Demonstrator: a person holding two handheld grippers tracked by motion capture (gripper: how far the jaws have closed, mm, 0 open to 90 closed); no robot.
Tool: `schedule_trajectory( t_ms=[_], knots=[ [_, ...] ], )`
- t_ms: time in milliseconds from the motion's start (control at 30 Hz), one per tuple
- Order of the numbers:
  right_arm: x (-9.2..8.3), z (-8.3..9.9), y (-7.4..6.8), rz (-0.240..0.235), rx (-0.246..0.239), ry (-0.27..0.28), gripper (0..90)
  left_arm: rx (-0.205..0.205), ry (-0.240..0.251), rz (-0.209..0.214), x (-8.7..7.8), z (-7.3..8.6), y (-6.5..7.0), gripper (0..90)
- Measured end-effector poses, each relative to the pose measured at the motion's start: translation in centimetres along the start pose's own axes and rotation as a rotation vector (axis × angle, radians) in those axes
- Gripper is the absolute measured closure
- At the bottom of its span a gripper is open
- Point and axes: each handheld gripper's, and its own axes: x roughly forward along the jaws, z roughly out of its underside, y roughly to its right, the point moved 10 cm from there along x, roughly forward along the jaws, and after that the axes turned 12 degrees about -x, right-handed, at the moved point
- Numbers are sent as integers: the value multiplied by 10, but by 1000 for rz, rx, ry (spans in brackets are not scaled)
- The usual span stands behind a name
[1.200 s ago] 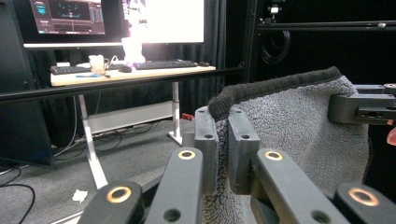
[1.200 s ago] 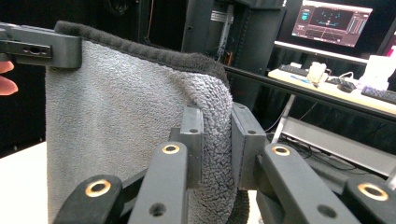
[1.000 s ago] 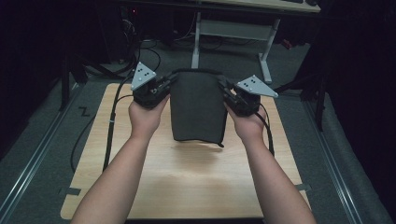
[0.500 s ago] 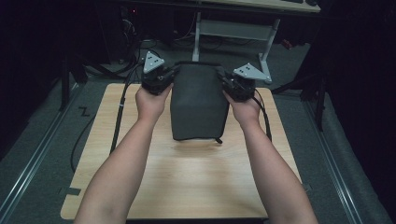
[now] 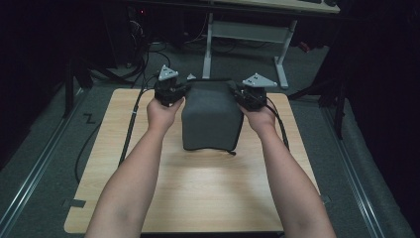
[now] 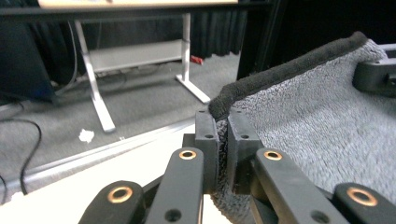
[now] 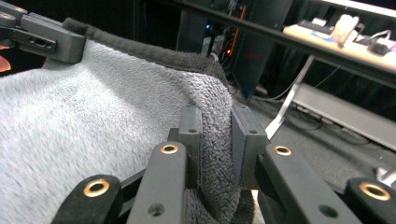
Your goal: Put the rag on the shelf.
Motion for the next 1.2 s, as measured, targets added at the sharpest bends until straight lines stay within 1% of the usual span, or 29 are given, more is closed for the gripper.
schedule_trajectory(
  t_ms=[100,167,267,300,333,400,500,600,667,800,1033,1133,1200],
  knots=[
    [0,9,-2,-15,2,-16,775,-10,-23,8,0,12,0,851],
    [-1,12,-4,-11,-1,-26,776,-14,-35,10,0,18,0,851],
    [0,18,-6,-8,21,-39,775,-23,-60,14,2,28,-1,851],
    [2,22,-6,-15,42,-53,774,-25,-68,14,3,31,-2,851],
    [4,26,-6,-21,52,-61,774,-25,-76,15,4,35,-2,851],
    [7,32,-7,-27,70,-69,774,-34,-88,16,5,41,-4,851],
    [11,41,-11,-51,89,-82,773,-44,-115,18,7,51,-8,851],
    [14,46,-12,-71,114,-79,767,-61,-119,31,8,57,-11,852],
    [15,50,-14,-95,140,-80,762,-69,-123,34,8,61,-12,852],
    [16,54,-17,-124,159,-84,757,-90,-127,45,7,71,-16,851],
    [18,64,-25,-146,192,-99,753,-111,-142,49,5,89,-20,852],
    [19,69,-26,-150,214,-103,747,-111,-156,51,6,96,-20,852],
    [20,74,-27,-152,228,-110,743,-121,-161,56,7,100,-21,852]
  ],
)
